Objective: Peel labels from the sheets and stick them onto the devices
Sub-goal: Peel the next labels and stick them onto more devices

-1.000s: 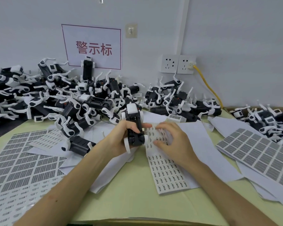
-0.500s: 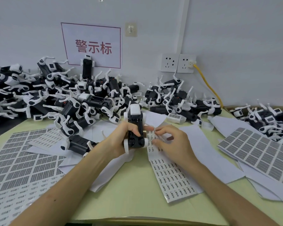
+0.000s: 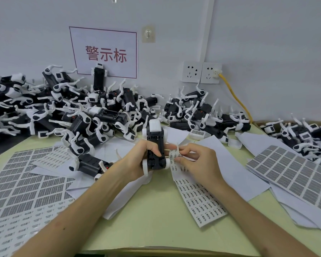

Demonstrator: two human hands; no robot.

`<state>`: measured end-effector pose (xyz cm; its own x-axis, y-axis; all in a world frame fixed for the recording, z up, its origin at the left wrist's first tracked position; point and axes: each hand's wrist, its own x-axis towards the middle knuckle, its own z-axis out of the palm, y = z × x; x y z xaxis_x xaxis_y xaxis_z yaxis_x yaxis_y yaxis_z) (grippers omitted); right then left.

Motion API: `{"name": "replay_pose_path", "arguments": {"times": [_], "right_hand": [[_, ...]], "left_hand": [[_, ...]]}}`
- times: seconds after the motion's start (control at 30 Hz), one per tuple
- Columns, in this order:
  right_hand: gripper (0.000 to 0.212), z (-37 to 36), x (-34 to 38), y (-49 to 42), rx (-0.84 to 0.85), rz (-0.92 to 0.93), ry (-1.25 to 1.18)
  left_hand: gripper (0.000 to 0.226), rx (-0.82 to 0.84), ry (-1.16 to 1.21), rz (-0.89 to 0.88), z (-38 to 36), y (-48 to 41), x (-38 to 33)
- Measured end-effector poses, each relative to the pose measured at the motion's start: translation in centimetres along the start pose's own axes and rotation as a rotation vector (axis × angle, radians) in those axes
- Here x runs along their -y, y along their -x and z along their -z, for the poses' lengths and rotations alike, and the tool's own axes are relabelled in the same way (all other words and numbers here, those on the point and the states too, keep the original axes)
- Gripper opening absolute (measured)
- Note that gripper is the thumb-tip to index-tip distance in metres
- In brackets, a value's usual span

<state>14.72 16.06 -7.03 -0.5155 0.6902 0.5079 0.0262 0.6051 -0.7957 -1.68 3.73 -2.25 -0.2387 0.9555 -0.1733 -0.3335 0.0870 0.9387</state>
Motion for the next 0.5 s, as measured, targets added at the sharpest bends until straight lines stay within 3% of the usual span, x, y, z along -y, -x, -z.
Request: {"name": "replay_pose_path", "arguments": {"times": [0.2, 0.5], "right_hand": [[0.033, 0.08, 0.34, 0.0, -0.017, 0.03, 0.002], [0.027, -0.01, 0.6, 0.07, -0.056, 0.101, -0.003]], "left_hand": [[0.057, 0.007, 0.008, 0.008, -0.04, -0.03, 0.04], [0.059, 0.046, 0.011, 0.032, 0.09, 0.08, -0.01]]}}
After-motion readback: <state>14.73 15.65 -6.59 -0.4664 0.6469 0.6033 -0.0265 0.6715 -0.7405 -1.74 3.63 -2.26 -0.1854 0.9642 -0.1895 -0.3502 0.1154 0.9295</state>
